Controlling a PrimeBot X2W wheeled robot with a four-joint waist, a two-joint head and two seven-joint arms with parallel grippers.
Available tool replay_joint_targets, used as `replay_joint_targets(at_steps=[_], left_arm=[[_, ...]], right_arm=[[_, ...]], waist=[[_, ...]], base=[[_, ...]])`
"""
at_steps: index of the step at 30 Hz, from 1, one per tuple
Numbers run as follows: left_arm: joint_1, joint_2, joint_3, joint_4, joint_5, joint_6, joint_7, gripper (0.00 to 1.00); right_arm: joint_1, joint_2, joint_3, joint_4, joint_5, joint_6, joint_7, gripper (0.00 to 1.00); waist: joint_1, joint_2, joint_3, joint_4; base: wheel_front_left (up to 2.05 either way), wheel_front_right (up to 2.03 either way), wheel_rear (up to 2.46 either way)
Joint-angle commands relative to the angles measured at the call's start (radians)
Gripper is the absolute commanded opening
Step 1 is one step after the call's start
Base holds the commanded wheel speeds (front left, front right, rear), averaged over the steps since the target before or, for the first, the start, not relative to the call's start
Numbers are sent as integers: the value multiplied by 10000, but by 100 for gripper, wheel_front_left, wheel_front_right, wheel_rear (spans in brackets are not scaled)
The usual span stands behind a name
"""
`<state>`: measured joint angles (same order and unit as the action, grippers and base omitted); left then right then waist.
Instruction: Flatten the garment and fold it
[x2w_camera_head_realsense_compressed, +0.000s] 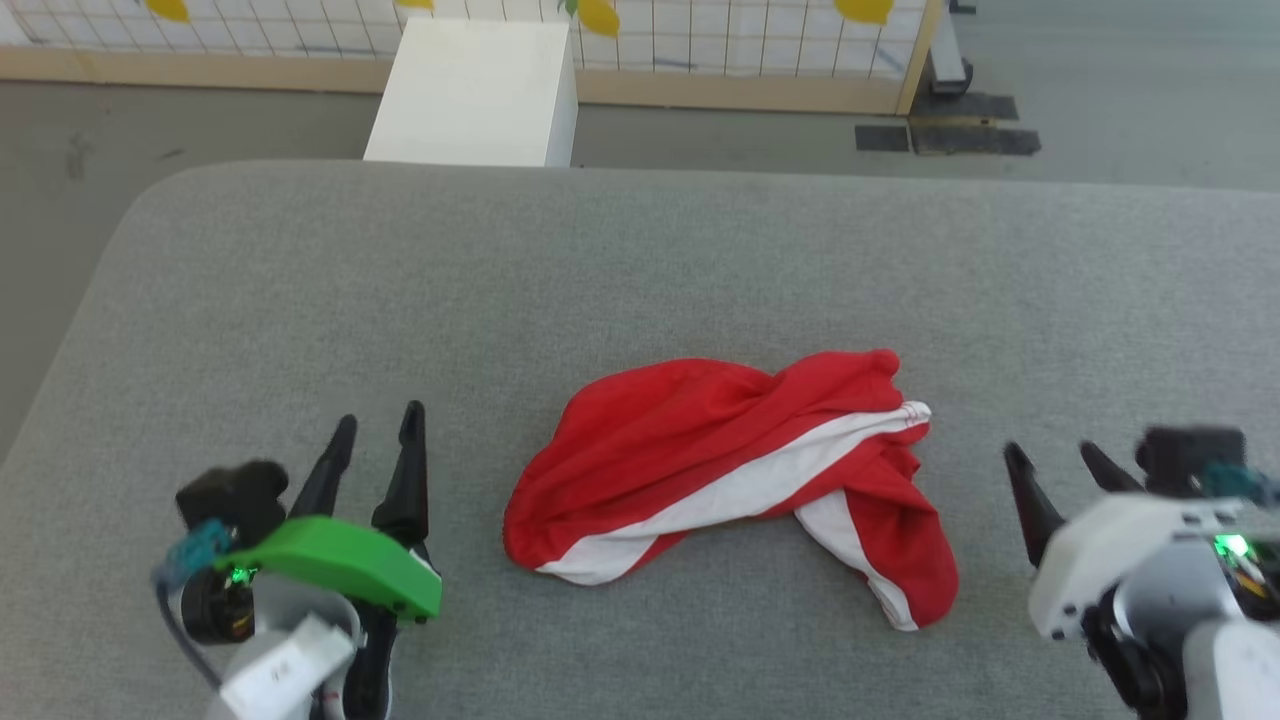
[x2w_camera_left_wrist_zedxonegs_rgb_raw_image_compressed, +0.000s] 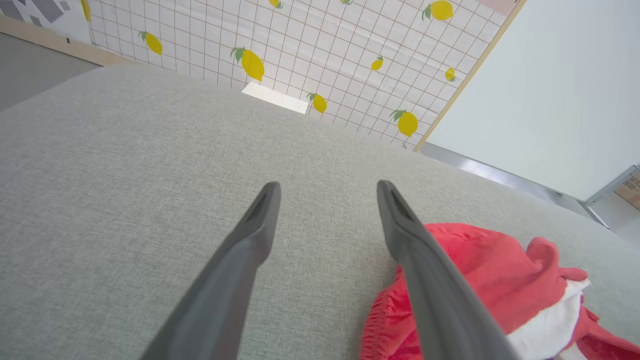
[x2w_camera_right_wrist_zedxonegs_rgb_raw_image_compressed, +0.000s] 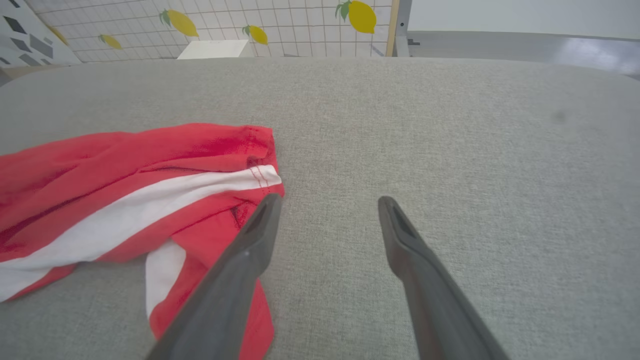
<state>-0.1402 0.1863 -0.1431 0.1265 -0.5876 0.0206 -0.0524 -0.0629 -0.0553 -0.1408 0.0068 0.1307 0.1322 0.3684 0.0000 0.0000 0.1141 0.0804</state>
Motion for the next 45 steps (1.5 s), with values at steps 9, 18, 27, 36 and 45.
replay_joint_targets(at_steps=[9, 18, 27, 36, 45], left_arm=[[516, -348, -370, 238, 948, -235, -1841, 100], [215, -540, -365, 465, 1044, -382, -2017, 100], [2, -657, -431, 682, 1109, -553, -2064, 100], [-15, -683, -544, 971, 1019, -641, -1872, 100], [279, -632, -1084, 571, 301, -743, 452, 100]], right_arm=[[-2156, -1430, 1715, 1220, -265, -15, 2071, 100], [-3338, -2292, 3246, 2082, 148, -15, 2707, 100], [-3705, -2353, 3812, 2591, 494, -15, 2475, 5], [-3382, -2209, 3195, 2223, 640, -15, 2015, 0], [-2045, -1979, 2247, 854, 645, -15, 2381, 0]], waist=[[0, 0, 938, 514], [0, 0, 1472, 931], [0, 0, 1695, 1015], [0, 0, 1245, 863], [0, 0, 698, 661]], base=[[0, 0, 0], [0, 0, 0], [0, 0, 0], [0, 0, 0], [0, 0, 0]])
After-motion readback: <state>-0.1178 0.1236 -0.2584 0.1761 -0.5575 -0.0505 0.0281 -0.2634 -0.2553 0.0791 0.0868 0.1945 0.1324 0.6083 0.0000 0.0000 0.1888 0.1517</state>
